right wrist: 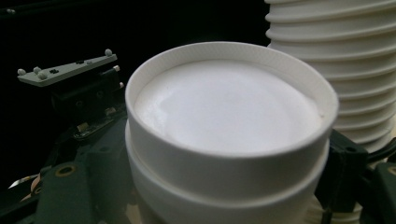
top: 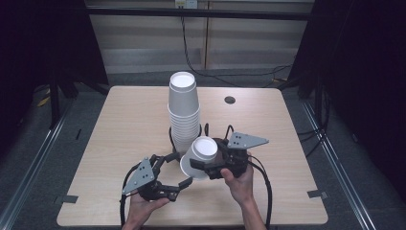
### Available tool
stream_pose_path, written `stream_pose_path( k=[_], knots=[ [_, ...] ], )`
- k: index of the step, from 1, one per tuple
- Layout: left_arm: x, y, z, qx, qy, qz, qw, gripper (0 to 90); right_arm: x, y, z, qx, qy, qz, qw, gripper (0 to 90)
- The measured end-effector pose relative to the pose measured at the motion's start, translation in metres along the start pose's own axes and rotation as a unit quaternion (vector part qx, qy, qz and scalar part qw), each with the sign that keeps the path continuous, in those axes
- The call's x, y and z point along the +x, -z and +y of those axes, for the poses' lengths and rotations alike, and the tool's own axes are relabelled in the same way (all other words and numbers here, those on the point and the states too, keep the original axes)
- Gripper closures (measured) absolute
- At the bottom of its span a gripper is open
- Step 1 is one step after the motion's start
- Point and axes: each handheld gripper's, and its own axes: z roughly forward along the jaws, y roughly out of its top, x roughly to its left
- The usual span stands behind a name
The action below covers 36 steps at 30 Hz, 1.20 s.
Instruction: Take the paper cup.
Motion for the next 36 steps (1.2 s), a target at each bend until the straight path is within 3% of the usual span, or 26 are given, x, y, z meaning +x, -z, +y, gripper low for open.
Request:
stream_pose_path(
  k=[5, 17, 23, 36],
  knots=[
    [0.000, -0.005, 0.000, 0.007, -0.001, -0.016, 0.9998, 15.3, 0.004, -0.008, -0.004, 0.009, 0.002, 0.011, 0.9999, 21.4],
    [-0.001, -0.019, 0.000, 0.017, 0.001, -0.016, 0.9997, 11.5, 0.004, -0.012, -0.010, 0.008, -0.001, 0.019, 0.9998, 21.5],
    [0.002, -0.026, 0.000, 0.021, 0.007, -0.032, 0.9992, 11.0, 0.004, -0.012, -0.011, 0.007, -0.003, 0.018, 0.9998, 21.5],
    [0.004, -0.031, 0.002, 0.030, 0.013, -0.040, 0.9986, 15.9, 0.004, -0.012, -0.008, 0.006, -0.004, 0.016, 0.9998, 18.8]
  ],
)
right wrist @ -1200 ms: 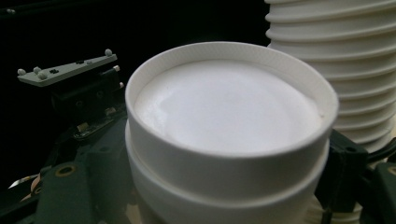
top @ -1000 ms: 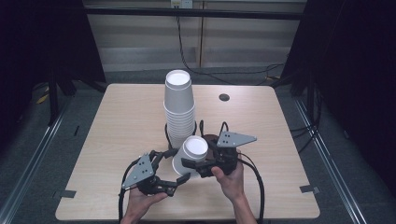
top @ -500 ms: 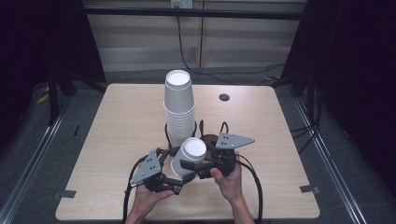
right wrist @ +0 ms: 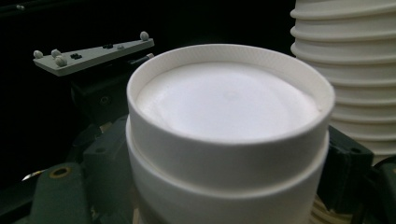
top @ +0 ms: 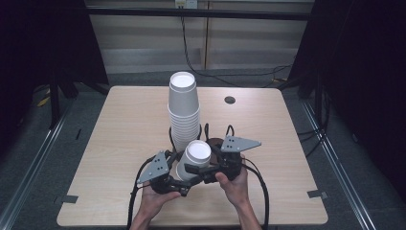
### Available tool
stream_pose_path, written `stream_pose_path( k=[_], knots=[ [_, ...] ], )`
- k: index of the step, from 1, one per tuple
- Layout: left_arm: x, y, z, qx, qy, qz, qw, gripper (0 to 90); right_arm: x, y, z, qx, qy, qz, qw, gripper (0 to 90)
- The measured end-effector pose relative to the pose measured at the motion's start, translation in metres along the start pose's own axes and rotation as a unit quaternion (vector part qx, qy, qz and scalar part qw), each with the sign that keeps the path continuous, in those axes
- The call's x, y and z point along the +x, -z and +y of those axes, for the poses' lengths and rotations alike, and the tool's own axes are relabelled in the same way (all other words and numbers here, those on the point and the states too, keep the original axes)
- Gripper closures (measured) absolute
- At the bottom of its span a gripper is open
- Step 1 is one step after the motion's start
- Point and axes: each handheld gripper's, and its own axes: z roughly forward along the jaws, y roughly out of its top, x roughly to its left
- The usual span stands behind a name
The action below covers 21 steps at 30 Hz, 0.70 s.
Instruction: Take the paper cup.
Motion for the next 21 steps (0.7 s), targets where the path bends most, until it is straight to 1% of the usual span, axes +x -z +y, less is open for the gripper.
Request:
stream_pose_path(
  k=[2, 3, 4, 5, 7, 9, 10, 11, 12, 14, 17, 19, 21],
  knots=[
    [-0.001, 0.000, 0.000, -0.001, 0.002, 0.000, 1.0000, 16.2, 0.000, -0.001, 0.000, 0.003, 0.000, 0.002, 1.0000, 18.2],
    [-0.001, 0.001, -0.001, 0.005, -0.001, -0.001, 1.0000, 16.3, 0.000, -0.001, -0.001, 0.001, 0.000, 0.002, 1.0000, 16.6],
    [-0.001, 0.000, -0.001, 0.004, 0.000, 0.000, 1.0000, 16.4, 0.000, -0.001, -0.001, 0.000, 0.001, 0.001, 1.0000, 13.2],
    [-0.002, 0.001, -0.001, 0.007, -0.001, -0.003, 1.0000, 16.4, 0.000, -0.001, -0.001, -0.002, 0.000, -0.003, 1.0000, 12.9],
    [-0.001, 0.001, -0.002, 0.011, -0.002, -0.004, 0.9999, 16.5, -0.001, -0.001, -0.001, -0.002, 0.001, -0.001, 1.0000, 12.8],
    [-0.001, 0.001, -0.003, 0.013, 0.001, -0.004, 0.9999, 16.5, -0.001, 0.000, -0.001, -0.001, 0.000, -0.001, 1.0000, 12.8],
    [0.000, 0.002, -0.003, 0.014, 0.003, -0.003, 0.9999, 16.4, -0.002, 0.001, -0.001, 0.000, -0.007, 0.000, 1.0000, 12.8],
    [0.001, 0.003, -0.003, 0.020, 0.001, -0.002, 0.9998, 16.3, -0.003, 0.001, -0.001, 0.000, -0.008, 0.005, 1.0000, 12.8],
    [0.002, 0.004, -0.004, 0.019, 0.006, 0.002, 0.9998, 16.3, -0.003, 0.002, -0.001, 0.000, -0.009, 0.002, 1.0000, 12.8],
    [0.004, 0.006, -0.004, 0.021, 0.010, 0.002, 0.9997, 16.3, -0.003, 0.004, -0.001, -0.005, -0.008, 0.002, 1.0000, 12.8],
    [0.006, 0.009, -0.004, 0.031, 0.012, 0.001, 0.9995, 16.3, -0.003, 0.006, -0.002, -0.003, -0.007, -0.001, 1.0000, 12.8],
    [0.008, 0.009, -0.003, 0.043, 0.009, 0.006, 0.9990, 16.3, -0.004, 0.007, -0.003, -0.004, -0.008, -0.004, 1.0000, 12.7],
    [0.009, 0.010, -0.003, 0.056, 0.005, 0.009, 0.9984, 16.3, -0.005, 0.009, -0.005, -0.007, -0.011, -0.001, 0.9999, 12.7]
  ],
)
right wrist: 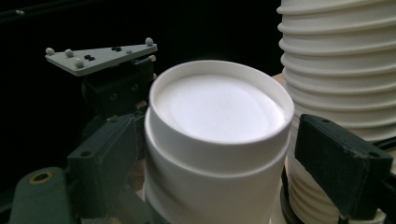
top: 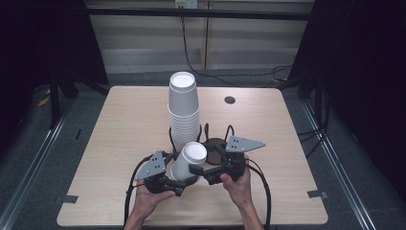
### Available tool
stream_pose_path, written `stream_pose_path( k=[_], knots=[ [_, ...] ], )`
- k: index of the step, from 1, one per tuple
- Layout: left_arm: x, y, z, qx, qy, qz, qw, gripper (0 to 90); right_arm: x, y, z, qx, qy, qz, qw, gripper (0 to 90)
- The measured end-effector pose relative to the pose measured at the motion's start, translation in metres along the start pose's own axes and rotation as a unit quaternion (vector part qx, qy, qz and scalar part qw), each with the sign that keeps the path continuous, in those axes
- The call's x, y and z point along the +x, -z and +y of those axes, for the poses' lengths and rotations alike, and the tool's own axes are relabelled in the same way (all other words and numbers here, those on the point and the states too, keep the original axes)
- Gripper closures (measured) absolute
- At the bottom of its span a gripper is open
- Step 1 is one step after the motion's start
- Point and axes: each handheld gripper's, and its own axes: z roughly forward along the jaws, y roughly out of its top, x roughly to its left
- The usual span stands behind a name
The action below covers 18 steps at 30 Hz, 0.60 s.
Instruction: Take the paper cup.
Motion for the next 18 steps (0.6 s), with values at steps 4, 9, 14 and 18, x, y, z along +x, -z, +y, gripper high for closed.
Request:
stream_pose_path(
  k=[4, 9, 14, 18],
  knots=[
    [0.003, 0.004, 0.002, 0.013, -0.003, -0.011, 0.9999, 16.3, -0.001, 0.000, 0.000, 0.004, -0.001, 0.000, 1.0000, 12.6],
    [0.004, 0.007, 0.003, 0.032, -0.004, -0.013, 0.9994, 16.4, -0.001, 0.000, -0.001, 0.022, 0.013, -0.007, 0.9997, 12.7],
    [0.007, 0.012, 0.004, 0.055, -0.008, -0.010, 0.9984, 16.5, -0.001, 0.005, -0.002, 0.026, 0.013, -0.023, 0.9993, 12.8],
    [0.009, 0.013, 0.007, 0.070, -0.009, -0.010, 0.9974, 16.5, 0.000, 0.011, -0.002, 0.025, 0.019, -0.014, 0.9994, 12.7]
  ],
)
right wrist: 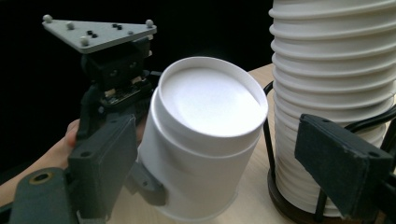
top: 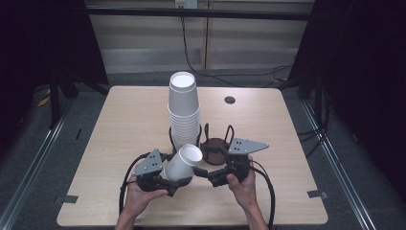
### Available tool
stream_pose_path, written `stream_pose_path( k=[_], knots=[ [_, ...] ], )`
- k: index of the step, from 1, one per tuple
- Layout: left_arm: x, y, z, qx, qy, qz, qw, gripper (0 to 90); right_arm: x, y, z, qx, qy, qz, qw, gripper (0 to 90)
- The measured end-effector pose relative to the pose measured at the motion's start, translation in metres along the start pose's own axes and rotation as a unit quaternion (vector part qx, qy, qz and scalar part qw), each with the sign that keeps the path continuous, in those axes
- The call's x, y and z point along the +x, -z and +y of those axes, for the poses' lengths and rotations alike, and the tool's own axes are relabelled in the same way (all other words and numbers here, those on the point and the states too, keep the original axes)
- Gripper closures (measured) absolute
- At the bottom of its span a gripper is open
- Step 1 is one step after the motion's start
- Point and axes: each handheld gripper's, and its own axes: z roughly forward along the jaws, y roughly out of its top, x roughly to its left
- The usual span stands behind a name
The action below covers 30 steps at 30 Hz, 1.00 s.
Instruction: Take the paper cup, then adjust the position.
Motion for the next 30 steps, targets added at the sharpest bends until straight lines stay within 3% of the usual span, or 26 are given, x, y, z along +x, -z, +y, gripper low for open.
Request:
stream_pose_path(
  k=[4, 9, 13, 20, 22, 25, 30],
  knots=[
    [0.001, 0.002, 0.005, 0.009, -0.009, -0.001, 0.9999, 16.5, 0.000, 0.005, 0.000, 0.008, 0.008, 0.002, 0.9999, 12.7],
    [0.003, 0.005, 0.006, 0.014, -0.009, 0.003, 0.9999, 16.6, -0.001, 0.011, -0.001, 0.024, 0.009, -0.019, 0.9995, 12.9],
    [0.005, 0.008, 0.009, 0.023, -0.017, 0.003, 0.9996, 16.8, -0.003, 0.013, -0.005, 0.030, 0.007, -0.021, 0.9993, 13.0],
    [0.006, 0.008, 0.015, 0.047, -0.028, -0.007, 0.9985, 16.9, -0.006, 0.009, -0.004, 0.047, 0.008, -0.004, 0.9989, 12.8],
    [0.006, 0.006, 0.018, 0.055, -0.034, -0.010, 0.9978, 16.9, -0.008, 0.007, -0.002, 0.059, 0.012, 0.006, 0.9982, 12.8],
    [0.005, 0.004, 0.019, 0.066, -0.038, -0.013, 0.9970, 17.0, -0.009, 0.007, 0.000, 0.081, 0.018, 0.001, 0.9965, 12.9],
    [0.003, -0.002, 0.024, 0.101, -0.058, -0.011, 0.9932, 17.1, -0.006, 0.010, 0.002, 0.123, 0.037, -0.006, 0.9917, 13.0]
  ],
)
